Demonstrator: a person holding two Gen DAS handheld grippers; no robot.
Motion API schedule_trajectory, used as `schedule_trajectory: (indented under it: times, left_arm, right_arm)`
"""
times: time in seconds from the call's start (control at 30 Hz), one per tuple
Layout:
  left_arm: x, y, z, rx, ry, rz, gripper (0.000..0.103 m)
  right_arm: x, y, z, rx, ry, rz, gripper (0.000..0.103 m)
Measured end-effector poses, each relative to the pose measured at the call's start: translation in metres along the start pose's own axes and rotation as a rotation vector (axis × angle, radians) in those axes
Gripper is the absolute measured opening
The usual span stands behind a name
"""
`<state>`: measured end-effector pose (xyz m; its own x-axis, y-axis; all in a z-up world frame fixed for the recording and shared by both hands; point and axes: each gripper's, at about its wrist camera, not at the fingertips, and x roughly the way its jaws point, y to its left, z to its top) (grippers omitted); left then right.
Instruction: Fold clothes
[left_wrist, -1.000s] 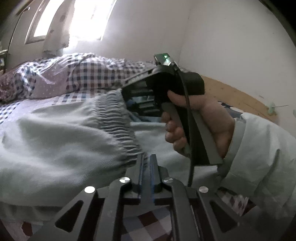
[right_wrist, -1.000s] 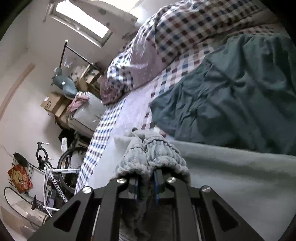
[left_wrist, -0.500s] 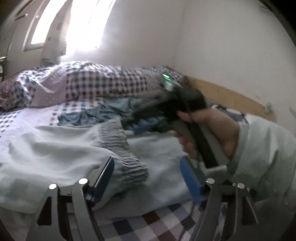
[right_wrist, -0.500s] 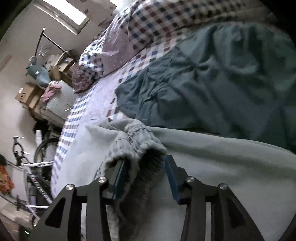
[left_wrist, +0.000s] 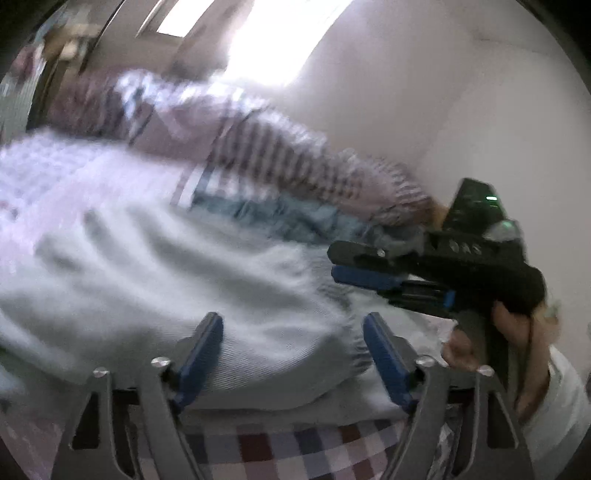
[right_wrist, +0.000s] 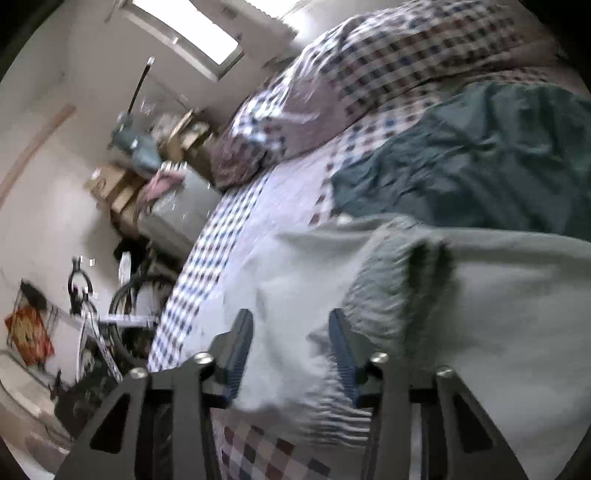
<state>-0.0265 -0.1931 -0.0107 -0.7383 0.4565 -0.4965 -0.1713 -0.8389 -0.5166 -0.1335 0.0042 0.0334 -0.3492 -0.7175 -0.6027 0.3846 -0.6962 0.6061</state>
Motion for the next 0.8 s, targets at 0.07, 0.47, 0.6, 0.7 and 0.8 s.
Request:
schedule_trajectory:
  times: [0.07, 0.47, 0.6, 0.7, 0.8]
  left_arm:
    - [0.016, 0.014, -0.004, -0.026, 0.095, 0.087, 0.021]
    - [0.009, -0.010, -0.011, 0.178, 0.070, 0.218, 0.008]
    - [-0.006, -0.061, -0.018, 0.359, -0.020, 0.101, 0.062]
    - [-0.018, -0.109, -0.033, 0.508, -0.082, -0.027, 0.084]
    - [-0.013, -0.160, -0.053, 0.677, -0.096, -0.080, 0.085]
  right_arm:
    - [0.019, -0.005, -0.006, 0.009, 0.049, -0.044, 0.013]
    - [-0.024, -0.041, -0.050, 0.150, -0.038, -0.080, 0.004]
    - [-0.116, -0.056, -0.065, 0.194, -0.232, -0.086, 0.006]
    - [-0.188, -0.081, -0.081, 0.242, -0.394, -0.177, 0.013]
    - [-0.255, -0.105, -0.097, 0.298, -0.545, -0.270, 0.026]
